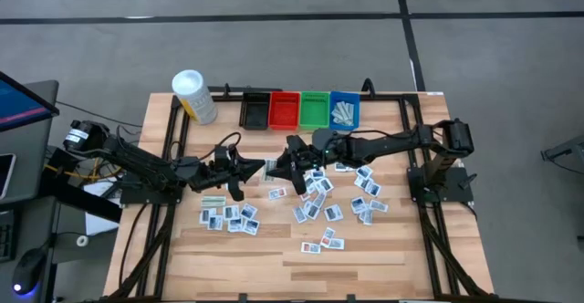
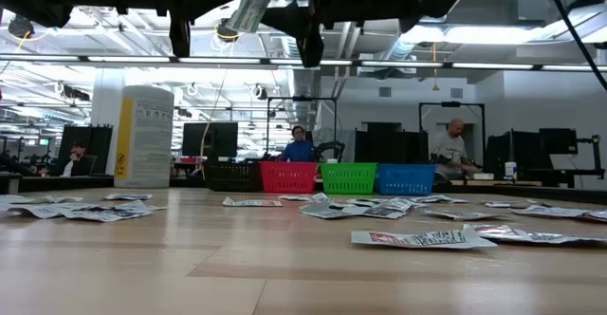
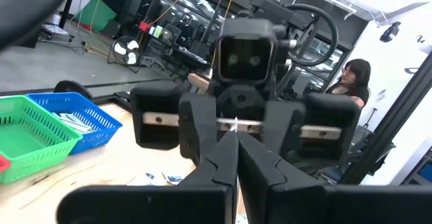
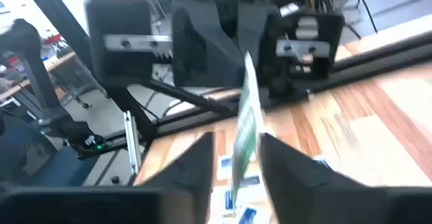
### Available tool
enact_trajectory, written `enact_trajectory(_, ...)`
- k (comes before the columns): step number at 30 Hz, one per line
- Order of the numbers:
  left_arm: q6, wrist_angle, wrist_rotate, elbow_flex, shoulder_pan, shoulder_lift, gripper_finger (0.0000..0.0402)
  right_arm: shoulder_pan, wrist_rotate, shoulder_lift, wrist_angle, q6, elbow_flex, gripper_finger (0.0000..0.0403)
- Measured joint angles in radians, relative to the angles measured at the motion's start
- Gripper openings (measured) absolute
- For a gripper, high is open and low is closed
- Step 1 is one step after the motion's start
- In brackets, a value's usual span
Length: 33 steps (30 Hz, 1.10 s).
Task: Pick & Place First Aid Supplies
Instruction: Put the top bandage pack into the blue bin
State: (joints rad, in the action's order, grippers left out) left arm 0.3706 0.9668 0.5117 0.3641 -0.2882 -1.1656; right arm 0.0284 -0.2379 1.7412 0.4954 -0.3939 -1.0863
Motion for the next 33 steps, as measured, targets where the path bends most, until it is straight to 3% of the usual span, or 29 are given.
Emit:
enact_trajectory(3,0.0,0.0,0.0,0.0,0.0,0.0,0.0007,0.001,-0.009,0.0,-0.014,0.003,0.0,0.0026)
enact_trajectory(7,0.0,0.0,-0.001,0.0,0.0,0.0,0.0007,0.003,-0.022,0.0,-0.015,0.002,0.0,0.0005)
enact_trajectory(17,-0.054,0.0,-0.014,0.0,0.0,0.0,0.0019,0.004,-0.024,0.0,-0.016,0.002,0.0,0.0001)
enact_trajectory(26,-0.211,0.0,-0.008,0.0,0.004,0.0,0.0113,0.028,-0.024,-0.006,-0.039,0.0,0.001,0.0)
enact_trajectory(33,-0.368,-0.001,0.073,0.0,-0.017,0.017,0.0158,0.102,-0.034,-0.038,-0.218,0.022,0.002,0.0)
